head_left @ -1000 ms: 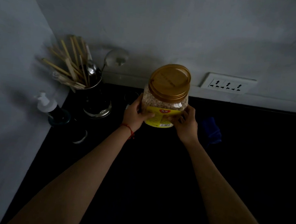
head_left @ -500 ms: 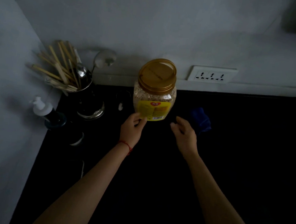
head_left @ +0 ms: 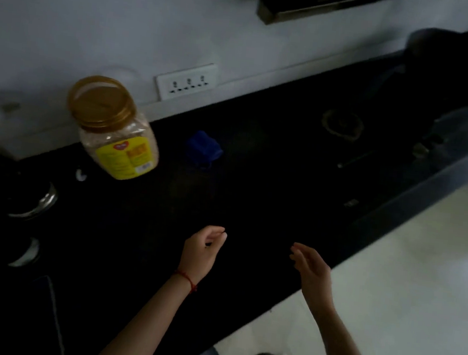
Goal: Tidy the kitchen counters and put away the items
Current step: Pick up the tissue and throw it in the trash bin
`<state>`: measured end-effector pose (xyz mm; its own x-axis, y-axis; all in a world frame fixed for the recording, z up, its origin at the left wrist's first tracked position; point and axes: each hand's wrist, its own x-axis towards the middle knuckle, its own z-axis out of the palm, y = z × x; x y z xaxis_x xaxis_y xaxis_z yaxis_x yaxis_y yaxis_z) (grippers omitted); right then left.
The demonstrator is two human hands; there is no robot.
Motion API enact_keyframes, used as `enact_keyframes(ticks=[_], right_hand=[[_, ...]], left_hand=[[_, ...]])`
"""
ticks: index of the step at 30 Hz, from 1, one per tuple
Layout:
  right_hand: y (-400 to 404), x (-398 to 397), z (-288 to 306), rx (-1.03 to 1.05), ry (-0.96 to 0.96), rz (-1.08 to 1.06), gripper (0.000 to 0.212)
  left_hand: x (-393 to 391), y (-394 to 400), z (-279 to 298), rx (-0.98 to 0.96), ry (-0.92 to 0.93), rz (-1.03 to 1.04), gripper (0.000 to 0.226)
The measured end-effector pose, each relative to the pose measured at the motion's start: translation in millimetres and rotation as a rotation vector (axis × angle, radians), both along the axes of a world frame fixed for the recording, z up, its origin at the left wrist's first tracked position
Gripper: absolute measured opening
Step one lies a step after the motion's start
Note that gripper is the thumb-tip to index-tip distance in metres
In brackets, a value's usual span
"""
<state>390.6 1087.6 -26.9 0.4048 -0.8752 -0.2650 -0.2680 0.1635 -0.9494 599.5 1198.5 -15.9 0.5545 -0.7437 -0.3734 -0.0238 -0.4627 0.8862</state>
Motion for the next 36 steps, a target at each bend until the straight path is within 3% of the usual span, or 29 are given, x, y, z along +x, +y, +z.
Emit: enact_keyframes(ticks=[2, 5, 13, 17, 20, 25, 36], right_hand=[[-3.0, -42.0, -7.9, 0.008, 0.021, -0.094, 0.057], [-11.2, -113.1, -23.5, 0.066, 0.046, -0.222, 0.014], [-2.2, -308.9, -54.1, 0.228, 0.141, -0.573, 0.015], [13.3, -384.4, -68.7, 0.317, 0.183, -0.746, 0.016], [18.3, -424.4, -78.5, 0.406, 0.209, -0.852, 0.017], [-12.7, -464.2, -96.3, 0.53, 0.19, -0.981, 0.021], [-200.8, -551.8, -86.1, 0.579, 0.158, -1.074, 0.018]], left_hand=[[-34.2, -15.3, 1.2, -0.029, -0.049, -0.033, 0.02], [-95.0, -41.6, 3.0, -0.029, -0.085, -0.099, 0.019], [-278.8, -121.6, -21.4, 0.108, -0.105, -0.493, 0.021], [-334.8, -151.5, -38.4, 0.234, -0.128, -0.622, 0.024], [-360.7, -174.3, -54.4, 0.316, -0.127, -0.702, 0.012], [-385.1, -223.9, -90.7, 0.48, -0.059, -0.693, 0.028], [-443.8, -421.8, -116.3, 0.657, 0.041, -0.634, 0.022]])
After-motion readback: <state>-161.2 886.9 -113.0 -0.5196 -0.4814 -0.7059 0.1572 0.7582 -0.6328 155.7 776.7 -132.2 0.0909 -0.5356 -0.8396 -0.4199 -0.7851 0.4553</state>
